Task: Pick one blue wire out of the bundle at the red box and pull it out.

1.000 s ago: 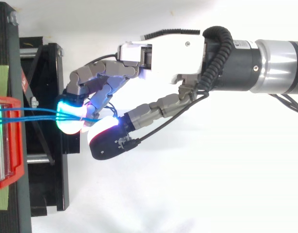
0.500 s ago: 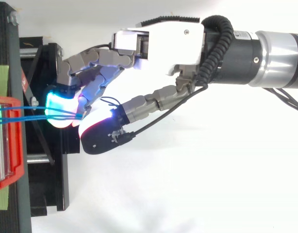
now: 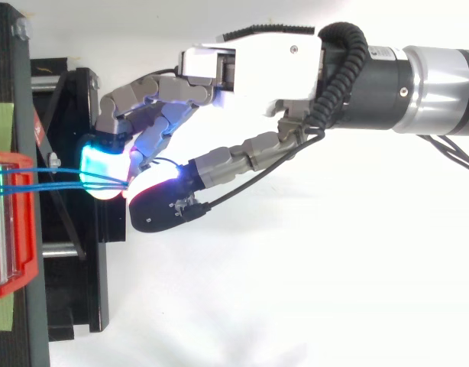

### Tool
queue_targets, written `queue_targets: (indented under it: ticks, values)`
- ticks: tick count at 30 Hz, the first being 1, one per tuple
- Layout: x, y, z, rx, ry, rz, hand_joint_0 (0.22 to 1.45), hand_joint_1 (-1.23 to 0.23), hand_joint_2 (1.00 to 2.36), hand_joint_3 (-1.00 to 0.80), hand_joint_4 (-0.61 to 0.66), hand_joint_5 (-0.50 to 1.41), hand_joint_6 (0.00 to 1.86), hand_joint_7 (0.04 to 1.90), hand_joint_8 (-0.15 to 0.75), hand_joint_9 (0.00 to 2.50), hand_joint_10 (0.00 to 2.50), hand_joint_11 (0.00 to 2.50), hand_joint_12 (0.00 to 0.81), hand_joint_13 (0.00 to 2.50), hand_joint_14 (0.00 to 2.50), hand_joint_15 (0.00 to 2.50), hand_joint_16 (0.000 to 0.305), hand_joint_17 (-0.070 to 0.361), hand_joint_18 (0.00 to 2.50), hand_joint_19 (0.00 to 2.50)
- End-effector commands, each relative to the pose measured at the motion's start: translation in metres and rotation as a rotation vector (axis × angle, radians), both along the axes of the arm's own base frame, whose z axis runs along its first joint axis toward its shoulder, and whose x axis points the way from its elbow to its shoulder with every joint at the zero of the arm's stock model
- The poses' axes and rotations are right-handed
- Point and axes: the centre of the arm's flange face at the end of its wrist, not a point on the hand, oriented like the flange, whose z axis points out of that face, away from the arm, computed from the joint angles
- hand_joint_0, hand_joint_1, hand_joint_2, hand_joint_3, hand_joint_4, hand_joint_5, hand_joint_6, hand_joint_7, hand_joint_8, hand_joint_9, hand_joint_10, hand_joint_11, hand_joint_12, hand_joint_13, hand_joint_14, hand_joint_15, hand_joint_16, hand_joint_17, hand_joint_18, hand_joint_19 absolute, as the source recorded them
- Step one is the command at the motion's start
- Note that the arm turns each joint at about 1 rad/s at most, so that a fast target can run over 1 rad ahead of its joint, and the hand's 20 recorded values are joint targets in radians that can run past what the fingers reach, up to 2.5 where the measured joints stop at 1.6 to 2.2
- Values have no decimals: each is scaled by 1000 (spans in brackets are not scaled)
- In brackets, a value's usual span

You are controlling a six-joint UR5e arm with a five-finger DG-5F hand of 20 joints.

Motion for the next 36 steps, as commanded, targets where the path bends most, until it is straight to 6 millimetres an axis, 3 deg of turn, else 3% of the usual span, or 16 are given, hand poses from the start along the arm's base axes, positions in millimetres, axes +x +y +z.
queue_targets:
  ticks: [1, 13, 22, 26, 36]
  values:
    - [-1, -2, 0, -1, 2, 2, 608, -711, 1020, -82, 263, -179, 866, 1014, 373, 735, 10, 325, 456, 542, 9, 269, 64, 144, 711, 585]
    - [-1, -3, 0, -3, 2, 0, 625, -729, 1017, -38, 238, -177, 876, 1034, 382, 792, 12, 381, 463, 602, 9, 285, 66, 150, 781, 586]
    - [-1, -3, 0, -4, 1, 0, 572, -730, 1015, -294, 272, -180, 868, 1052, 371, 785, 13, 395, 449, 587, 10, 306, 63, 143, 746, 620]
    - [-1, -3, 0, -4, 2, 0, 581, -769, 1008, -406, 291, -163, 870, 1104, 382, 1009, 21, 850, 454, 656, 12, 352, 62, 140, 796, 635]
    - [-2, -1, -3, -5, 14, 1, 616, -797, 1012, -366, 282, -148, 867, 1141, 391, 1003, 22, 861, 446, 672, 12, 363, 62, 139, 816, 651]
